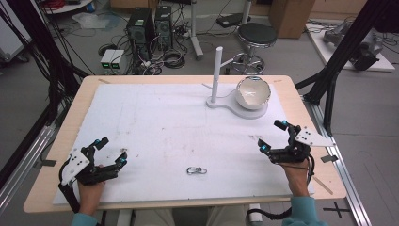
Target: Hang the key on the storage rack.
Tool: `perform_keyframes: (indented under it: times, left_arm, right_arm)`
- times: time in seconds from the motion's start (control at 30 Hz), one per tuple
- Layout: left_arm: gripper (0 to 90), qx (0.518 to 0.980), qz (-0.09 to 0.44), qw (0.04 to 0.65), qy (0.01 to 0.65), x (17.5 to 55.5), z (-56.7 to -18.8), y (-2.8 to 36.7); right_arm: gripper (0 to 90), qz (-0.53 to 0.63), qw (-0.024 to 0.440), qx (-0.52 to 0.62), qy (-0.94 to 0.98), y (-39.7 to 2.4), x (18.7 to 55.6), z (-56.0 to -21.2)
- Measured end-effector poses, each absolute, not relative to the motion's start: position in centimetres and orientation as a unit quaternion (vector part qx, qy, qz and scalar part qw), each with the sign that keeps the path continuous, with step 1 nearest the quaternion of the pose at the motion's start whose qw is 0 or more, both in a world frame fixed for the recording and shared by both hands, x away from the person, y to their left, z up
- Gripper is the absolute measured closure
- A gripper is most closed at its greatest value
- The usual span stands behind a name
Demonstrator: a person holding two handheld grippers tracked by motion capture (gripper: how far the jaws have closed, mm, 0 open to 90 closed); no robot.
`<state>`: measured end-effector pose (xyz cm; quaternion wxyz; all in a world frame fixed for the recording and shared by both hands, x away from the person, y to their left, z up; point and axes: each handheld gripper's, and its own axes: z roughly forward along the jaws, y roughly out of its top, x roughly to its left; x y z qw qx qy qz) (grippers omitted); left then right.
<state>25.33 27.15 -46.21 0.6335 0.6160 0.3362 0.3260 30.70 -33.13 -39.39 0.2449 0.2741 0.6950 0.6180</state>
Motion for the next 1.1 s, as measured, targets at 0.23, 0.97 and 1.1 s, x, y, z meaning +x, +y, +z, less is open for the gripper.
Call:
perform_keyframes:
  times: [0.23,0.97,1.1]
  left_arm:
    - [12.1,0.617,0.326,0.632,0.336,25.3,-46.2,27.1]
    - [12.1,0.617,0.327,0.632,0.336,25.3,-46.2,27.1]
    - [12.1,0.618,0.327,0.632,0.336,25.3,-46.2,27.1]
  right_arm:
    - [0.6,0.603,0.197,0.21,0.744,-30.9,31.6,-35.7]
    - [0.6,0.487,0.11,0.055,0.865,-22.9,32.8,-33.3]
    - [0.6,0.446,0.096,0.016,0.89,-20.5,32.3,-33.9]
